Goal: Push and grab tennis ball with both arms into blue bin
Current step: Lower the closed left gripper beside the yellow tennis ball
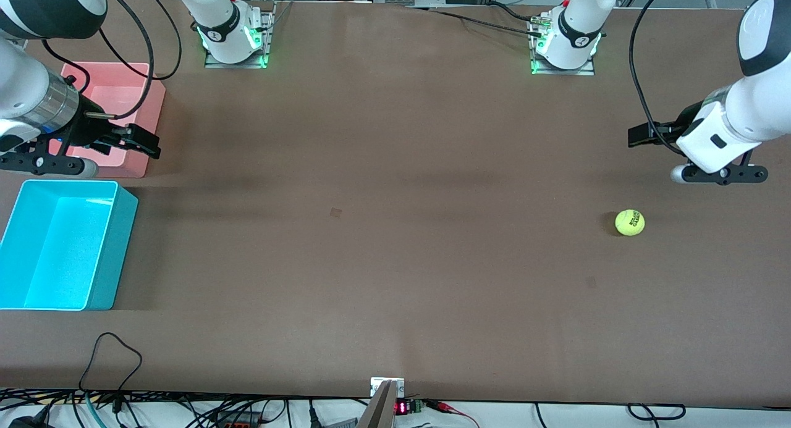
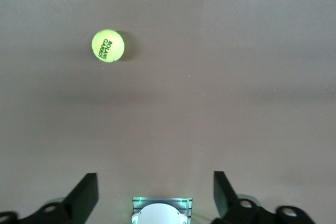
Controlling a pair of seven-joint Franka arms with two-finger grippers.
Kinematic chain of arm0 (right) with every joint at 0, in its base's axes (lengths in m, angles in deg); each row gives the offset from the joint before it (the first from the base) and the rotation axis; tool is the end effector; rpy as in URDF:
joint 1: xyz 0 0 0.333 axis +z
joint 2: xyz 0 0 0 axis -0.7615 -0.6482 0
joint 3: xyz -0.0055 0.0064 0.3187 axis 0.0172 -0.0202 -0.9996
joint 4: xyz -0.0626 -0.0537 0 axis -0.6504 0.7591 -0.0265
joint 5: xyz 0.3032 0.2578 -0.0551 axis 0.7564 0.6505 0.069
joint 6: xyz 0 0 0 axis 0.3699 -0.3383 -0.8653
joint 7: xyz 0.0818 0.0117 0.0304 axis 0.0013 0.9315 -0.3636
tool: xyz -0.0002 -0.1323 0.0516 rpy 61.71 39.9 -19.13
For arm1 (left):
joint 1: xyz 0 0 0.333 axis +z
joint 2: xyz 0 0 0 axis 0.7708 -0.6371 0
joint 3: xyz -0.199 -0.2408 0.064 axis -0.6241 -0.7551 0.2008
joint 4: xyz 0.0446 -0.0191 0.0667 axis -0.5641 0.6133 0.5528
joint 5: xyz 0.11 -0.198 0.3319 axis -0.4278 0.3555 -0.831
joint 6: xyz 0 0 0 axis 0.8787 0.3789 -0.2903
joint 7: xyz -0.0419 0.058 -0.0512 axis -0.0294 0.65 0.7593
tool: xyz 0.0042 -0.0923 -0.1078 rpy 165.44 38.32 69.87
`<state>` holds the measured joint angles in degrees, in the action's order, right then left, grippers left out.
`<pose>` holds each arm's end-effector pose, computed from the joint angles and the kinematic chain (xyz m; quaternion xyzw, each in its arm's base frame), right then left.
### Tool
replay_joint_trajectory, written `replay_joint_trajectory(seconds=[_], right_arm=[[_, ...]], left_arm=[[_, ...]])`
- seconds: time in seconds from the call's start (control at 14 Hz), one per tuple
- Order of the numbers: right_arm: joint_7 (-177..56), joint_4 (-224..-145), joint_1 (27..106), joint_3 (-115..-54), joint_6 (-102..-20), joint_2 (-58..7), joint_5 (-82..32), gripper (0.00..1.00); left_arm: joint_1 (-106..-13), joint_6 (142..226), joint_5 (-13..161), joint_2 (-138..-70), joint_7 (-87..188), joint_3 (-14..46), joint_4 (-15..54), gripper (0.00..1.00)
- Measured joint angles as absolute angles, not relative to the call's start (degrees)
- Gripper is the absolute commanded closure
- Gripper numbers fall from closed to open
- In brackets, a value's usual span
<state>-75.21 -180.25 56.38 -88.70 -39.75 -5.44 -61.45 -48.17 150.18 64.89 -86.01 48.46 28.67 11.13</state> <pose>0.5801 0.0585 0.5236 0.9987 -0.0376 -0.0344 0.0034 0.5695 -0.0315 0.4975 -0.9902 -0.0072 0.1395 0.0032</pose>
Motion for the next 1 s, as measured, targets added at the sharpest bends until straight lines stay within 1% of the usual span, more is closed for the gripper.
replay_joint_trajectory(seconds=[0.07,0.14,0.21,0.28,0.57,1.0], right_arm=[[-75.21,-180.25,56.38,-88.70,-39.75,-5.44,-61.45,0.00],[-75.21,-180.25,56.38,-88.70,-39.75,-5.44,-61.45,0.00],[-75.21,-180.25,56.38,-88.70,-39.75,-5.44,-61.45,0.00],[-75.21,-180.26,56.38,-88.70,-39.75,-5.44,-61.45,0.00],[-75.21,-180.25,56.38,-88.70,-39.73,-5.44,-61.45,0.00],[-75.21,-180.25,56.38,-88.70,-39.73,-5.44,-61.45,0.00]], left_arm=[[-48.10,150.16,64.89,-86.52,47.69,28.79,10.74,0.76],[-48.03,150.15,64.88,-86.82,46.20,28.93,10.53,0.89],[-47.94,150.15,64.88,-87.00,44.55,28.97,10.42,0.98],[-47.89,150.15,64.88,-87.09,43.45,29.00,10.37,0.99],[-47.85,149.94,64.64,-87.15,40.62,29.00,10.30,1.00],[-47.68,145.33,58.21,-88.33,20.16,29.01,10.52,1.00]])
